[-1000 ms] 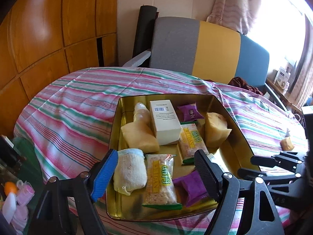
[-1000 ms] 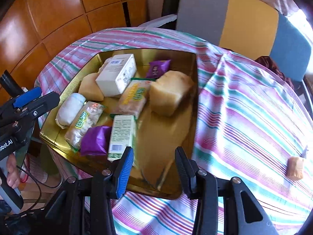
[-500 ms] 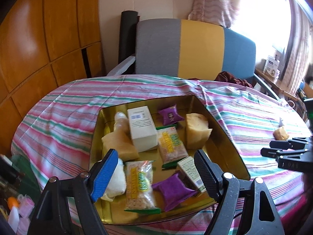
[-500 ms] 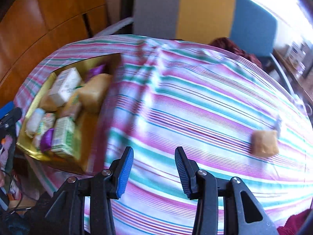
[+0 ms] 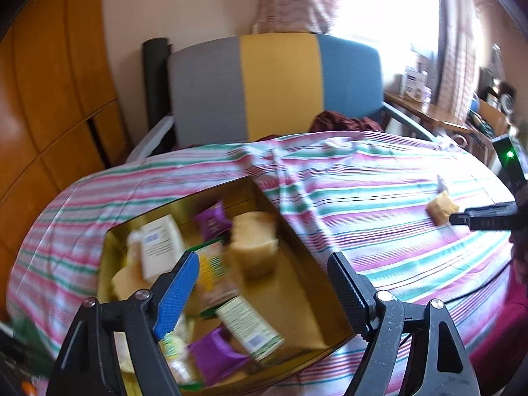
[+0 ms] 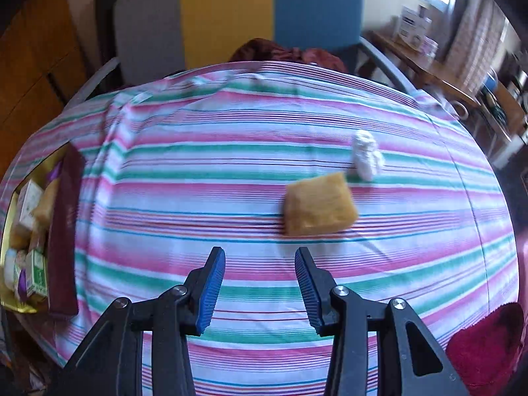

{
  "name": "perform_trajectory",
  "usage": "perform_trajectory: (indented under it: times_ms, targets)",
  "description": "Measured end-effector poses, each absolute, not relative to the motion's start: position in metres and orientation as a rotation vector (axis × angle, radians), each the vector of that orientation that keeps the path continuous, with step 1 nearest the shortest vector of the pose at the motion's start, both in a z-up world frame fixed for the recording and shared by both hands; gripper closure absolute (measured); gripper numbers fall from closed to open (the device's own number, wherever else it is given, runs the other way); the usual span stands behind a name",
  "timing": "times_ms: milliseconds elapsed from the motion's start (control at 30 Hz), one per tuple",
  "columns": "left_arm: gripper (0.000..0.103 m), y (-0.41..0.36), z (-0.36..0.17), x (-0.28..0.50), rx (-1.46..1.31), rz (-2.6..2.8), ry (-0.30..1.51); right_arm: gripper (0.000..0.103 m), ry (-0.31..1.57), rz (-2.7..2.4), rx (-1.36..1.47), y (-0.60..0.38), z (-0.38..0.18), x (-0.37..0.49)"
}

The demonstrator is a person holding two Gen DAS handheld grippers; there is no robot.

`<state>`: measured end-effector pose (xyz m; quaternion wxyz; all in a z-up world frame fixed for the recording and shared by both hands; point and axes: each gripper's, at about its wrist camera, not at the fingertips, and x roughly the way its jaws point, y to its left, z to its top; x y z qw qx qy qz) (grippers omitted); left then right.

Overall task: Organize objects
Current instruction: 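Move both tools back toward the remaining sponge-cake block and knit pouch, then grasp the second sponge-cake block with the left gripper while the right grasps the wrapped pouch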

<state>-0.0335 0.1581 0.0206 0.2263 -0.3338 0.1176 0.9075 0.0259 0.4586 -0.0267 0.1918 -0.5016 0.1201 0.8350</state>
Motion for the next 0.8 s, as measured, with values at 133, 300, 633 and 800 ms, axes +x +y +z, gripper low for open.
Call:
perform_trajectory:
  times_ms: [133,300,633,800]
  targets:
    - [0.022,0.195,0.023,-0.034,-0.903,2.427,0.357,0.059,0.406,2.272,-1.338,0.496,-0.023,0.042]
    - [0.022,0.254,0.024,-0.032,-0.88,2.316,0.412,0.059,0.55,2.138,-1.196,0.547,-0.025,0.069]
    - [0.022,0.392,-0.009,-0.029,-0.881,2.044,0.498,0.059,0.952,2.025,-1.005,0.598,-0.047,0.11]
    - [0.018,0.451,-0.031,-0.027,-0.833,1.876,0.603,0.059,1.052,2.015,-0.984,0.603,-0.054,0.114]
